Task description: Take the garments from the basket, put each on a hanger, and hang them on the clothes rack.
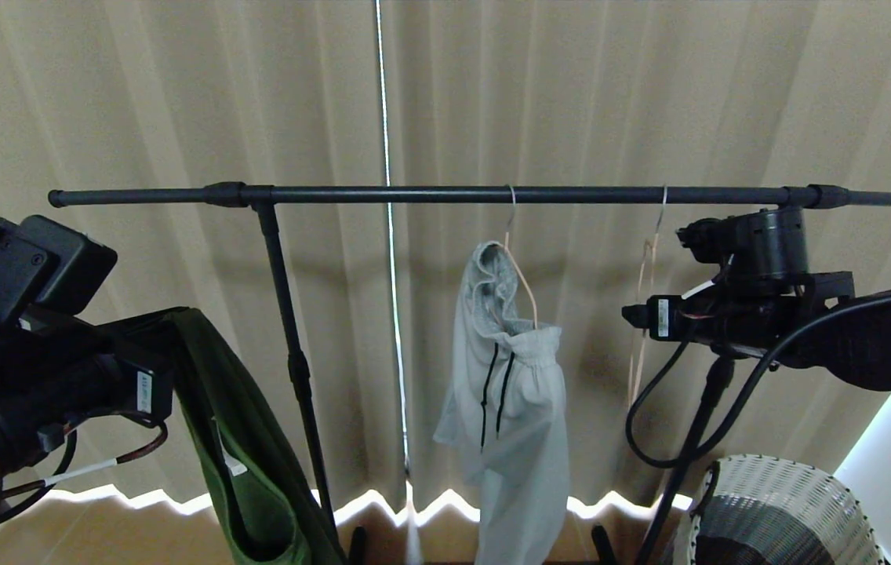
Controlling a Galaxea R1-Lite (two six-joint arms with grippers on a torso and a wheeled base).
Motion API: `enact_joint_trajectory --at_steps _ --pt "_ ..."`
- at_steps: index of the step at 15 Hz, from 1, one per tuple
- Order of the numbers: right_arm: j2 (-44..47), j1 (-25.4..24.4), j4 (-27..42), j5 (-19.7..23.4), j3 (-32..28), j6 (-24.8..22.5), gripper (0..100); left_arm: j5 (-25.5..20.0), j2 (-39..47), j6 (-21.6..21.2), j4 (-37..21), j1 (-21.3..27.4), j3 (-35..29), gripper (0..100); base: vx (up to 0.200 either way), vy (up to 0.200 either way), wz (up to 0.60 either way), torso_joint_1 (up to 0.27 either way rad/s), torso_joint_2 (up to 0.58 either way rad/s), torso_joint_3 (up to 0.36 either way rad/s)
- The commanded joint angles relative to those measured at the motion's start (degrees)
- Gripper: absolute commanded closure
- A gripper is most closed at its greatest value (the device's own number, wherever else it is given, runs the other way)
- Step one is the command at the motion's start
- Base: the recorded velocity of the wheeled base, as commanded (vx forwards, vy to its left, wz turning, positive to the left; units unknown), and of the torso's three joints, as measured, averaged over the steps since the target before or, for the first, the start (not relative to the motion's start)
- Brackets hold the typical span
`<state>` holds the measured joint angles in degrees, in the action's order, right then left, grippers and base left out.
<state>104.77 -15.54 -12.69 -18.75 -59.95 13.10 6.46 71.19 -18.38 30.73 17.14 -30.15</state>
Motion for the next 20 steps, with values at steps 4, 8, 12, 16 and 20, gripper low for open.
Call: enact_joint_trajectory --at_steps 4,8,12,16,20 --pt "-0.97 -0.01 1.44 -0.32 0.01 -0.01 0 -0.04 0.17 0.01 0.03 0.00 -0.09 100 0.000 0.000 0.00 0.000 0.00 0.000" --pt "0.18 0.16 1.44 0.12 -0.69 0.08 0 0.04 0.26 0.01 0.03 0.00 0.00 100 0.000 0.000 0.00 0.000 0.00 0.000" --pt "3.25 0.25 1.62 0.20 -2.01 0.52 0 0.04 0.09 0.01 0.03 0.00 0.26 100 0.000 0.000 0.00 0.000 0.00 0.000" --pt "2.64 0.95 1.97 0.20 -1.92 0.43 100 0.04 0.09 0.01 0.03 0.00 0.09 100 0.000 0.000 0.00 0.000 0.00 0.000" --pt "0.79 0.95 1.97 -0.06 -1.22 0.34 100 0.04 -0.27 0.01 0.03 0.00 0.18 100 0.000 0.000 0.00 0.000 0.00 0.000"
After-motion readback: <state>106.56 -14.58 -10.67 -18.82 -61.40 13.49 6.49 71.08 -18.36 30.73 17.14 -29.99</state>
